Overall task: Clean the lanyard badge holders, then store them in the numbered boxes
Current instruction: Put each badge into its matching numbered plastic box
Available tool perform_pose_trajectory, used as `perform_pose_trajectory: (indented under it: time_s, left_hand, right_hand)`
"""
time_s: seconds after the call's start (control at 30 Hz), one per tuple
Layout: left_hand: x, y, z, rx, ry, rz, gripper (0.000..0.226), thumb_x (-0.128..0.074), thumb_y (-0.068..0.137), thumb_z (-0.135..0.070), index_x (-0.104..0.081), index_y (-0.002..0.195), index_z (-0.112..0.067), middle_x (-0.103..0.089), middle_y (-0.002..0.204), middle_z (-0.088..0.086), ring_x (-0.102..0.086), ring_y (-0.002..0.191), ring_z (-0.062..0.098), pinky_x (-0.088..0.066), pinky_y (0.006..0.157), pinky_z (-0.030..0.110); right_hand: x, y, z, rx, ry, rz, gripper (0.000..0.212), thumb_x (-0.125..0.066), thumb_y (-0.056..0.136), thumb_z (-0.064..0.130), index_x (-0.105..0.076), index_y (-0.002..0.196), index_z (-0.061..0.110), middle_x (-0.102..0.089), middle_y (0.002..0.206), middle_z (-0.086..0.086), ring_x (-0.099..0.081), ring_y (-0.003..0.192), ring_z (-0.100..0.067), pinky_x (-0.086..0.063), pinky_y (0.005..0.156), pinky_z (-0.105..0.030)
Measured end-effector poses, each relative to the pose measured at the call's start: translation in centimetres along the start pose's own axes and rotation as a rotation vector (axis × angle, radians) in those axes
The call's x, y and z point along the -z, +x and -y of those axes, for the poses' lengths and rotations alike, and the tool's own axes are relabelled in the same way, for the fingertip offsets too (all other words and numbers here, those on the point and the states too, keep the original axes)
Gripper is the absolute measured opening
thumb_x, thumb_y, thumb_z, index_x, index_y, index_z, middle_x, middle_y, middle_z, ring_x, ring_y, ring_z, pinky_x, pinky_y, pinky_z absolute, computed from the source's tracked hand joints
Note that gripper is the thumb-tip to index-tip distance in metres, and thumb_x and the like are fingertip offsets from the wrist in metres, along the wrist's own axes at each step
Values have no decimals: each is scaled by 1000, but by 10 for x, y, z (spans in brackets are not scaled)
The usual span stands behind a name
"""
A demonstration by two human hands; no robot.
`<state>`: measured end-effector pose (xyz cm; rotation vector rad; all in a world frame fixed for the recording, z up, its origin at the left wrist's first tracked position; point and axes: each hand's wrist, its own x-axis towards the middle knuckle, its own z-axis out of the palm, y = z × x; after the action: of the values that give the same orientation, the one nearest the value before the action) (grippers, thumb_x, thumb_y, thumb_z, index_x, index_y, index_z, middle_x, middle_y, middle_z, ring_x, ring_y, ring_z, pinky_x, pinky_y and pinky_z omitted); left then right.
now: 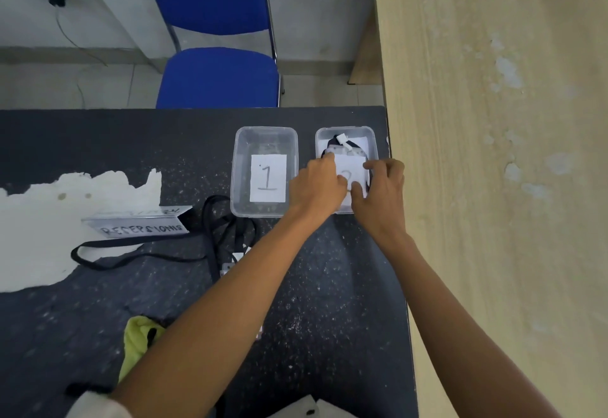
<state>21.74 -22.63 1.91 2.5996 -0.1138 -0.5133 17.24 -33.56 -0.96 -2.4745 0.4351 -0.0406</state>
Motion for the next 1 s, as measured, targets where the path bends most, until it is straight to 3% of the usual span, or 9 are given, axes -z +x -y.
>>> perform_pose_trajectory:
  time_s: [0.13,0.27,0.37,0.47,0.57,0.67,0.8,0.9,1.0]
  left_hand:
    - [23,-40,30,33,-230,-120,23,-51,94,-31,-62,111,-18,-69,93,-2,-64,80,18,-54,71,34]
    - [40,-98,88,136,-416,-225,18,-50,97,-27,-64,98,-16,-60,69,-11,-58,56,8,-50,50,26]
    - [34,-135,142,323,-445,-271,16,-52,96,-25,-64,101,-15,-62,78,-9,-59,67,9,-42,52,18]
    - [20,-161,182,479,-432,-156,28,-51,97,-27,-57,116,-8,-63,92,0,-55,78,13,-39,68,25]
    - [5,-176,198,493,-418,-11,23,-50,97,-25,-57,109,-7,-56,80,-3,-49,67,9,-40,68,30]
    - [-8,-185,206,506,-362,82,11,-50,91,-20,-53,85,-11,-62,92,16,-55,72,22,-43,66,34]
    - [-19,-190,213,520,-399,160,31,-50,78,-17,-57,100,3,-59,105,23,-54,81,28,-40,64,34]
    - [-22,-191,215,502,-471,202,42,-54,77,-21,-53,116,-8,-62,108,14,-61,89,26,-52,78,38]
    - [-16,-195,214,481,-495,196,45,-59,79,-18,-50,123,-13,-61,106,6,-60,92,22,-51,86,40]
  right_hand:
    - [-2,-35,25,30,115,6,32,-59,88,11,-50,119,6,-37,130,-10,-42,119,-20,-36,93,-19]
    - [-7,-83,50,39,188,57,28,-56,92,17,-52,119,12,-40,123,-1,-44,105,-9,-39,87,-18]
    - [-23,-122,60,-34,214,166,27,-54,94,22,-51,119,15,-46,116,4,-51,97,-8,-45,84,-22]
    - [-52,-157,63,-203,194,347,30,-56,92,27,-50,120,17,-56,111,2,-57,96,-13,-52,84,-33]
    - [-82,-187,68,-339,149,470,36,-57,90,30,-50,121,13,-62,107,-6,-60,93,-21,-54,82,-41]
    - [-101,-210,77,-359,134,452,35,-58,90,29,-50,120,12,-58,113,-9,-57,98,-23,-51,85,-39]
    - [-113,-222,86,-416,171,371,35,-58,90,23,-50,121,9,-55,116,-9,-57,98,-24,-48,83,-33]
    - [-117,-223,91,-514,232,308,28,-59,90,20,-53,115,9,-62,108,-10,-60,91,-21,-49,77,-31]
    - [-116,-223,91,-585,311,258,23,-54,93,12,-56,114,4,-65,106,-10,-60,91,-21,-50,80,-32]
